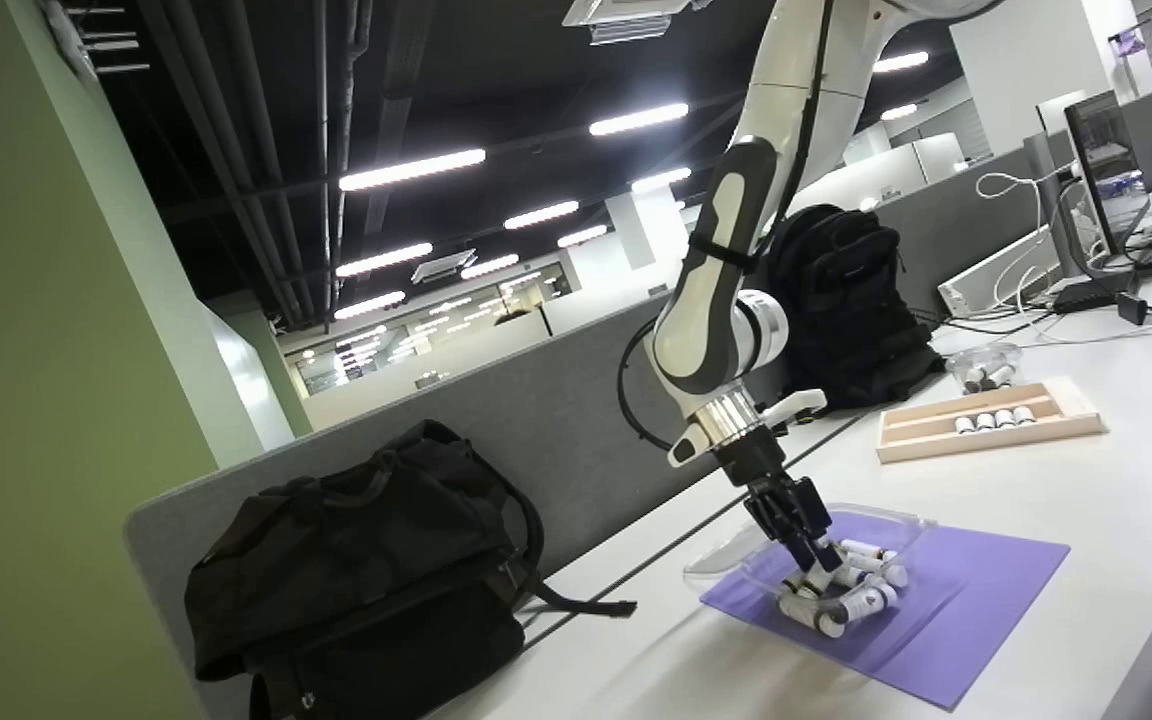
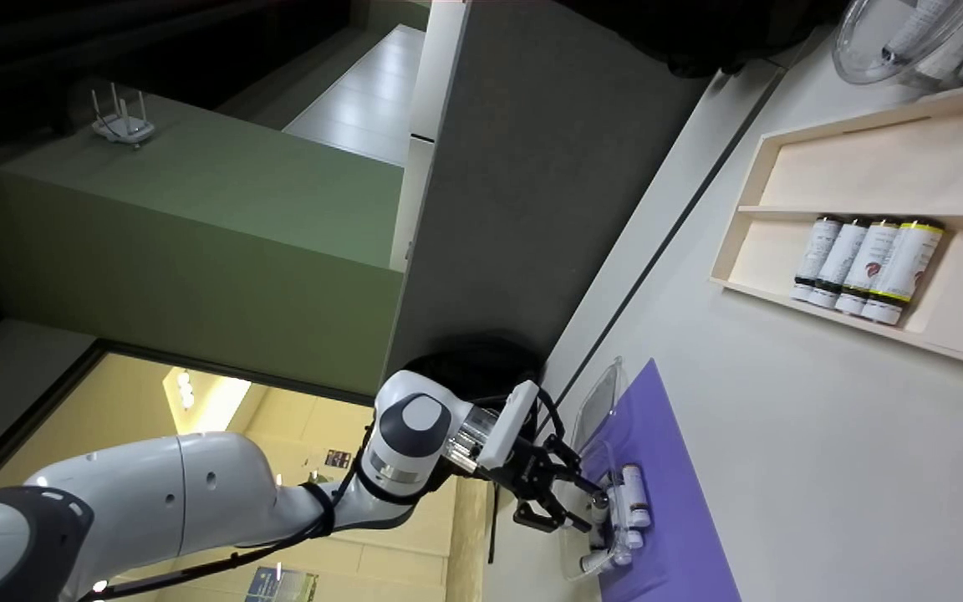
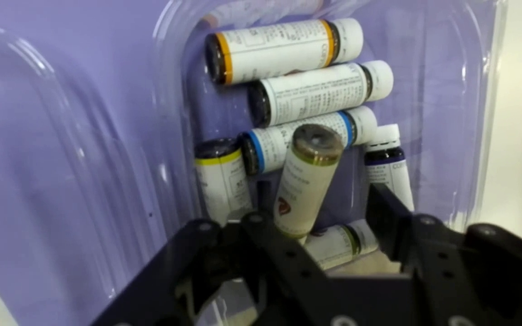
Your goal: Pick up the small bottle from the plastic container and put it on the table
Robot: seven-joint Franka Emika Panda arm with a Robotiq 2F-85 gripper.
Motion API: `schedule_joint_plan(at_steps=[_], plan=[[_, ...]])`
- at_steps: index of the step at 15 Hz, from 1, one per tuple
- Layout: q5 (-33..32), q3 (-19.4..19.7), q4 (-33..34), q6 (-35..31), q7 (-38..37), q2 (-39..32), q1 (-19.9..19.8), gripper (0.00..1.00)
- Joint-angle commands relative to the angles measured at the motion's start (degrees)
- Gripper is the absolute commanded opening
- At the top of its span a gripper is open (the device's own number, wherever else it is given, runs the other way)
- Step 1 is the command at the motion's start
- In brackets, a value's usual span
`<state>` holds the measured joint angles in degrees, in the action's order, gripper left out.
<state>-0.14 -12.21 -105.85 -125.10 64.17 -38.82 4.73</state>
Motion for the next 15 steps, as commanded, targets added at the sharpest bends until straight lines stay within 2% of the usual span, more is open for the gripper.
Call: schedule_joint_plan(at_steps=[1,4,5,6,10,15], plan=[[-0.88,0.27,2.05,2.37,-2.48,-0.88,0.32,0.25],[-0.76,0.31,2.04,3.01,-2.56,-0.86,0.22,0.05],[-0.74,0.32,2.09,3.14,-2.6,-0.83,0.2,0.03],[-0.63,0.28,2.15,3.44,-2.54,-0.82,0.09,0.06],[-0.39,0.12,1.75,4.35,-2.34,-0.12,-0.16,0.06],[0.12,-0.31,-1.52,3.58,-2.28,5.19,-0.72,0.06]])
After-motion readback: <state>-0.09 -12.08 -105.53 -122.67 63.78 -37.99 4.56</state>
